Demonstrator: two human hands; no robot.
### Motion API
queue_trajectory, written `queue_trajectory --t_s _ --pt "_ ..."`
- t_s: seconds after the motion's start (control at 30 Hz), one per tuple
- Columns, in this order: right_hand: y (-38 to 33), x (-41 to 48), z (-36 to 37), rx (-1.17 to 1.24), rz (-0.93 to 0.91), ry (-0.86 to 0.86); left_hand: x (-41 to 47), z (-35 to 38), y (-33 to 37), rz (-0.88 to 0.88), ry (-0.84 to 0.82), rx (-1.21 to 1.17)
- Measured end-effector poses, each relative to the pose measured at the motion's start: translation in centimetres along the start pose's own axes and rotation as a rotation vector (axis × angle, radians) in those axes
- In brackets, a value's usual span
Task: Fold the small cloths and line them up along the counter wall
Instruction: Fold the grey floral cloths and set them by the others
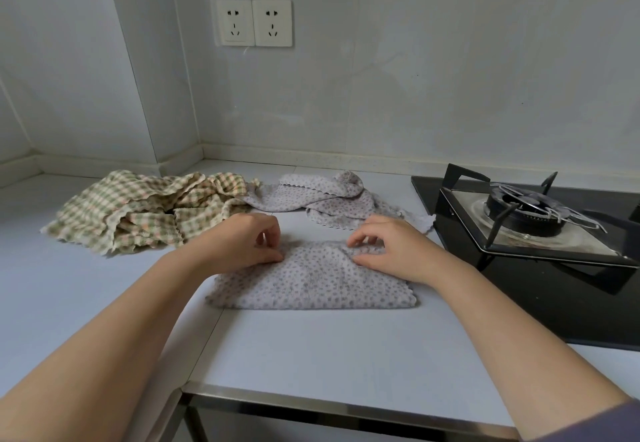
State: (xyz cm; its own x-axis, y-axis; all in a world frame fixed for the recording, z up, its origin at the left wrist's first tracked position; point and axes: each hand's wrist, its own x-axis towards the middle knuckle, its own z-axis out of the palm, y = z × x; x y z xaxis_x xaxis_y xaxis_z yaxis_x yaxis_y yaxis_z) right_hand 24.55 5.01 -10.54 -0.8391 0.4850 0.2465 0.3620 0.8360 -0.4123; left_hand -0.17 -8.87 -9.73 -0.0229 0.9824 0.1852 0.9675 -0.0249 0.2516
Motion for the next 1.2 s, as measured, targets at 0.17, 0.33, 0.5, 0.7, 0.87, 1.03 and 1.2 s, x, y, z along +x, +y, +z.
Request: queue_trajectory --t_s 0.17,0.33,0.5,0.7,0.87,1.03,1.2 --pt "-0.8 0.2 0.5 -0.136 -0.012 -0.054 0.2 -0.1 0.3 -0.001 -0.041 0.023" --pt "-1.0 0.3 1.1 -0.068 -0.017 -0.029 0.2 -0.1 0.5 -0.004 -0.048 0.005" --pt "-1.1 0.1 0.9 0.097 -0.003 0.108 -0.1 -0.3 0.6 -0.023 0.005 -0.050" --pt "0.2 0.3 0.9 0.161 0.138 0.121 -1.0 -0.9 -1.6 -0.199 -0.008 -0.004" --pt "-0.1 0.2 0.3 0.072 0.145 0.076 -1.4 -0.8 -2.3 -0.230 0.059 -0.037" --pt "-0.3 0.2 0.4 0.049 0.115 0.188 -1.3 -0.8 -2.3 -0.223 0.085 -0.038" --pt "0.0 0.3 0.1 0.049 0.164 0.035 -1.6 -1.3 -2.3 -0.210 0.008 -0.006"
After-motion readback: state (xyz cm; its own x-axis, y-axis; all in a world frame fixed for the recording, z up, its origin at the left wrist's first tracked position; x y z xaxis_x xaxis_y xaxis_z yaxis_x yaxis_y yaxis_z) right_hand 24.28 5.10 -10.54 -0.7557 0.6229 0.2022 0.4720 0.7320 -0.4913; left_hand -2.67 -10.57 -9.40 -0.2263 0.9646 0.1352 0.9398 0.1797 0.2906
